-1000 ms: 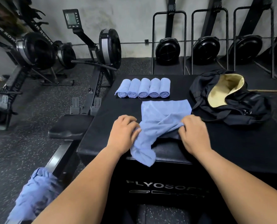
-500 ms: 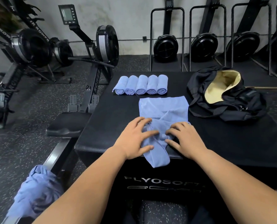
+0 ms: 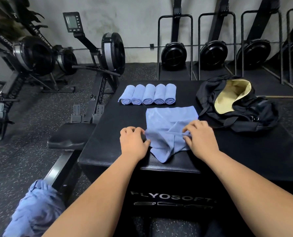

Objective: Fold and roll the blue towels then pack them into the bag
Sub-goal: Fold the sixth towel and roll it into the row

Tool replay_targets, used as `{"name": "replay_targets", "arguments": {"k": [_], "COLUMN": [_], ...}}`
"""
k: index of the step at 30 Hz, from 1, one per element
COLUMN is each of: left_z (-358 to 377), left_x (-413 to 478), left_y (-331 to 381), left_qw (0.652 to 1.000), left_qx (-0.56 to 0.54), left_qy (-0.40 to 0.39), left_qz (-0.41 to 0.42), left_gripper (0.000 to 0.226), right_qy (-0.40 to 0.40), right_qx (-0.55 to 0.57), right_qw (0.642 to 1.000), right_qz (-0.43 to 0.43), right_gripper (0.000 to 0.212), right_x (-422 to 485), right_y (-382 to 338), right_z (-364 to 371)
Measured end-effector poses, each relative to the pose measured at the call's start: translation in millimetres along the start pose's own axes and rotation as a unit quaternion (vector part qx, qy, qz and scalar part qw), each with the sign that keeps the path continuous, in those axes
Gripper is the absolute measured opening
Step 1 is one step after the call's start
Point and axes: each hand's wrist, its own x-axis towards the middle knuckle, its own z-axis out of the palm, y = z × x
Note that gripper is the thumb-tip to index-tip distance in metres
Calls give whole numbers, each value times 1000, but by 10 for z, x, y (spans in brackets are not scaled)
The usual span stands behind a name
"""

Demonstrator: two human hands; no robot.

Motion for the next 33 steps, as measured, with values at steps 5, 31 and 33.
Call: {"name": "replay_targets", "arguments": {"k": [5, 31, 33], "left_z": [61, -17, -22], "left_x": [-96, 224, 216], "left_y": [-95, -45, -83], "left_qw": [988, 994, 995], "left_qx": [-34, -95, -87], "left_qy": [15, -42, -44], "left_qz": [149, 20, 22], "left_gripper": [55, 17, 15], "right_qy": [-48, -63, -39], "right_qx": [35, 52, 72], "right_qw": [992, 995, 996], "right_qz": [-111, -62, -31], "right_gripper": [32, 64, 50], "right_x": [-241, -238, -227], "right_y": [-113, -228, -253], "right_z": [67, 178, 215]}}
